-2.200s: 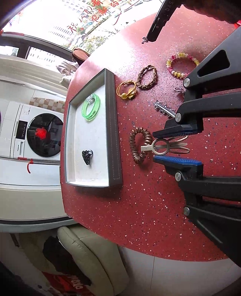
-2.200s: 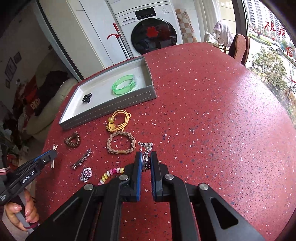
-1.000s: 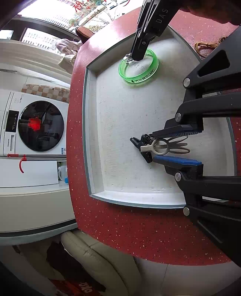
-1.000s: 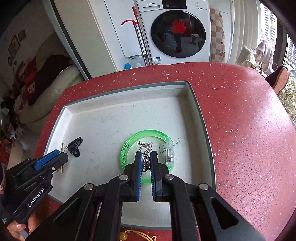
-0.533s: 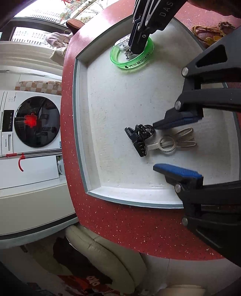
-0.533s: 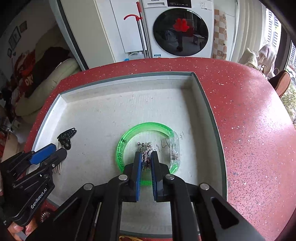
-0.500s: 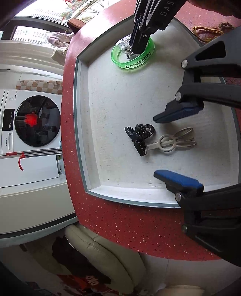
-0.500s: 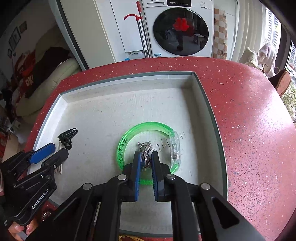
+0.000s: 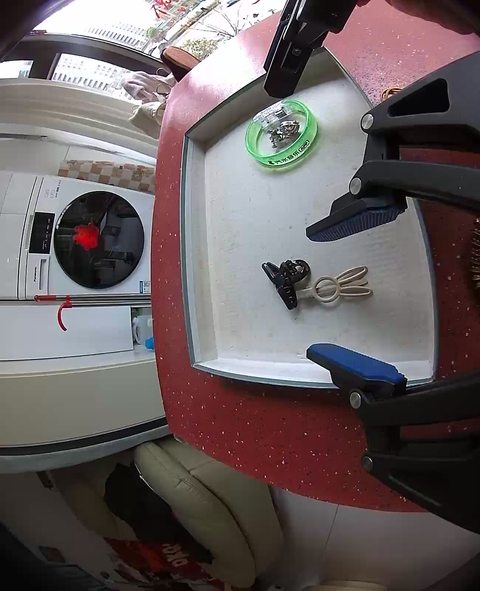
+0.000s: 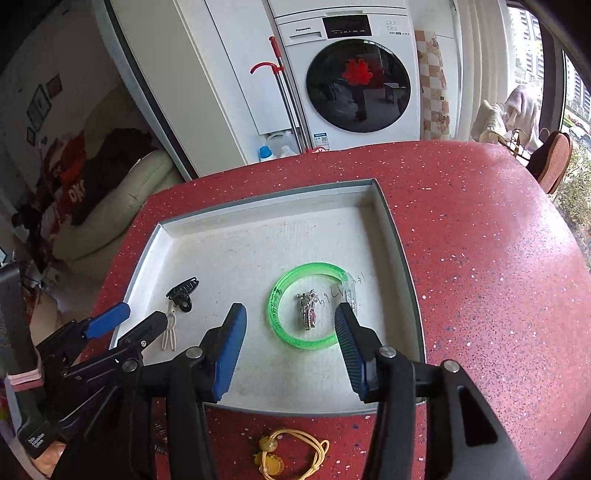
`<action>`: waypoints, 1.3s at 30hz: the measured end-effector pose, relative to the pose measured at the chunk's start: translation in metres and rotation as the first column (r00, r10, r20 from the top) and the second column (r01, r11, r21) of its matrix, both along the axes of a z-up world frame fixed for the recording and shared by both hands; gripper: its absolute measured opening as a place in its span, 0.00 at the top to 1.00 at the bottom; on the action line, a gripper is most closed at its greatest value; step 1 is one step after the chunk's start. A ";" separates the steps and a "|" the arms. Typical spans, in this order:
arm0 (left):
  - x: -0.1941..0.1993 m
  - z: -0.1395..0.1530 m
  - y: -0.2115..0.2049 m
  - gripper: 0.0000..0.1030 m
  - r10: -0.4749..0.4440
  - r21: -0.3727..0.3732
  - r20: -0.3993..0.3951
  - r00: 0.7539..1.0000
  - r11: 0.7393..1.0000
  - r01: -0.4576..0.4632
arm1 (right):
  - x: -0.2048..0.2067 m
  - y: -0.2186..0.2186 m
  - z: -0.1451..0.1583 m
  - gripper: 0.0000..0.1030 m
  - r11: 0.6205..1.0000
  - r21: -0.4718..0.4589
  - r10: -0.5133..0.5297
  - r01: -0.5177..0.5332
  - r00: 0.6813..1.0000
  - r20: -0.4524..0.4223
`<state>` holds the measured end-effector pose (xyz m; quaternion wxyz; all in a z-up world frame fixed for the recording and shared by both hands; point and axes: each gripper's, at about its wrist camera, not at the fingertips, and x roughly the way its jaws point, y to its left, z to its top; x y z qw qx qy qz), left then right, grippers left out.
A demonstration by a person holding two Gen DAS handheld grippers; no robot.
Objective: Organize jewelry
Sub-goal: 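Withdraw both grippers from the tray back over the table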
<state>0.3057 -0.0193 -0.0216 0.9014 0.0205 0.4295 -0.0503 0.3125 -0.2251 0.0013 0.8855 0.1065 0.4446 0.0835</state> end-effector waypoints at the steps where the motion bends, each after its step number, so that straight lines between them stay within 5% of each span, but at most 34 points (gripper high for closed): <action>1: -0.003 0.002 -0.001 0.27 -0.002 0.003 0.006 1.000 1.000 0.002 | -0.002 -0.001 0.002 0.48 1.000 0.004 0.000 0.000 1.000 0.001; 4: -0.011 0.008 0.000 0.25 -0.007 -0.006 0.020 1.000 1.000 0.007 | -0.010 -0.001 0.007 0.47 1.000 0.008 -0.003 0.003 1.000 0.005; 6: -0.018 0.012 0.001 0.00 -0.002 -0.013 0.027 1.000 1.000 0.003 | -0.015 -0.001 0.010 0.47 1.000 0.012 -0.005 0.005 1.000 0.010; 15: -0.047 0.031 0.012 0.00 0.018 -0.030 0.088 0.996 0.999 -0.015 | -0.039 -0.001 0.022 0.46 1.000 0.007 -0.009 0.008 0.999 0.036; 25: -0.078 0.038 0.023 0.00 0.041 -0.060 0.097 0.994 0.998 -0.035 | -0.077 0.001 0.036 0.18 0.999 0.051 -0.001 -0.004 0.997 0.082; 39: -0.124 0.031 0.040 0.00 0.032 -0.081 0.051 0.998 0.996 -0.027 | -0.130 0.002 0.045 0.15 0.996 0.089 -0.018 0.005 0.989 0.144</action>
